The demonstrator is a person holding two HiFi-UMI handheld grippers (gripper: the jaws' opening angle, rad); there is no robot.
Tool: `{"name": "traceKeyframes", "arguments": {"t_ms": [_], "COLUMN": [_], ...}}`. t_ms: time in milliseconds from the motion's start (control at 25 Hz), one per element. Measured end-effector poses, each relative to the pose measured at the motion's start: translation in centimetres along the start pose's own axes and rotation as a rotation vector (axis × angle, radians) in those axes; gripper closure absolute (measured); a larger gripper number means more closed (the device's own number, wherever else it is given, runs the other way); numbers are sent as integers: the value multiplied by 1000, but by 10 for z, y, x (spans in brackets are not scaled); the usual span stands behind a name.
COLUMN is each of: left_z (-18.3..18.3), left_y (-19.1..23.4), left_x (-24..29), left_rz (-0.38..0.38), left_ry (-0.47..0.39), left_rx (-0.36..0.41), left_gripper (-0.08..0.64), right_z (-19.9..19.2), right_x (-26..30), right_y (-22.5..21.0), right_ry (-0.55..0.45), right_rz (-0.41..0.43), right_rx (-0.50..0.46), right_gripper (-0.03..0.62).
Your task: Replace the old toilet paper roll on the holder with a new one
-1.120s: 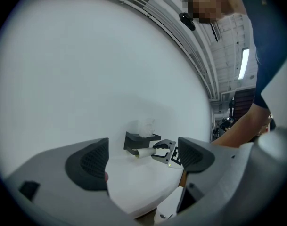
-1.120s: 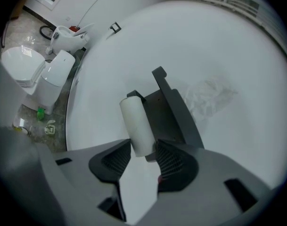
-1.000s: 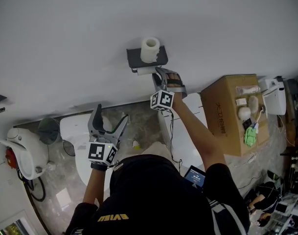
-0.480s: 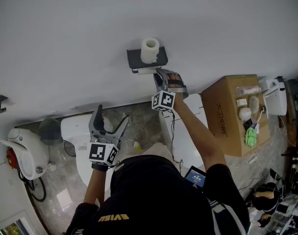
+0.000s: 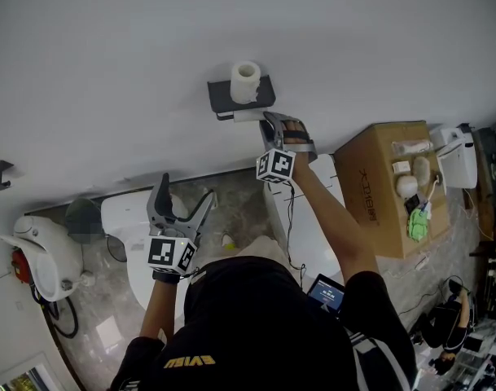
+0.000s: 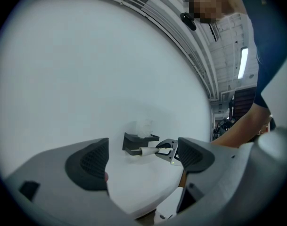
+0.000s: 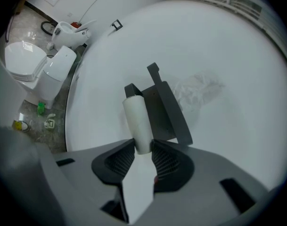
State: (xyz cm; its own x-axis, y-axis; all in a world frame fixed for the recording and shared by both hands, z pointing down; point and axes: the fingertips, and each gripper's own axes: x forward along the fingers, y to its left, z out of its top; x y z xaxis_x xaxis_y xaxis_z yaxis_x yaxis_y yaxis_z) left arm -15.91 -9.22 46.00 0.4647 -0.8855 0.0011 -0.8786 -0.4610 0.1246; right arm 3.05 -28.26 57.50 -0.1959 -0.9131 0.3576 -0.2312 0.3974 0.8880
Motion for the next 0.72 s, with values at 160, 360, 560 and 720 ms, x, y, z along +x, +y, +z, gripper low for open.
{"name": "traceKeyframes", "arguments": {"t_ms": [160, 360, 560, 720], "left_z": [2, 4, 6, 7], "left_y": [-2, -5, -8, -12], "left_x": [0, 2, 4, 5], "left_rz": [-1, -6, -12, -21], "left_ry": [-4, -8, -10, -10], "left_rx": [3, 7, 15, 14], "left_gripper": [87, 87, 87, 87], "right_z": [-10, -20, -30, -39], "right_x": [-3, -4, -7, -11], "right_y": [-5, -7, -7, -11], "right_ry": [16, 34, 49, 67], "right_rz": [-2, -8, -7, -11], "right_rx": [6, 3, -6, -2], "right_gripper": [483, 483, 483, 485]}}
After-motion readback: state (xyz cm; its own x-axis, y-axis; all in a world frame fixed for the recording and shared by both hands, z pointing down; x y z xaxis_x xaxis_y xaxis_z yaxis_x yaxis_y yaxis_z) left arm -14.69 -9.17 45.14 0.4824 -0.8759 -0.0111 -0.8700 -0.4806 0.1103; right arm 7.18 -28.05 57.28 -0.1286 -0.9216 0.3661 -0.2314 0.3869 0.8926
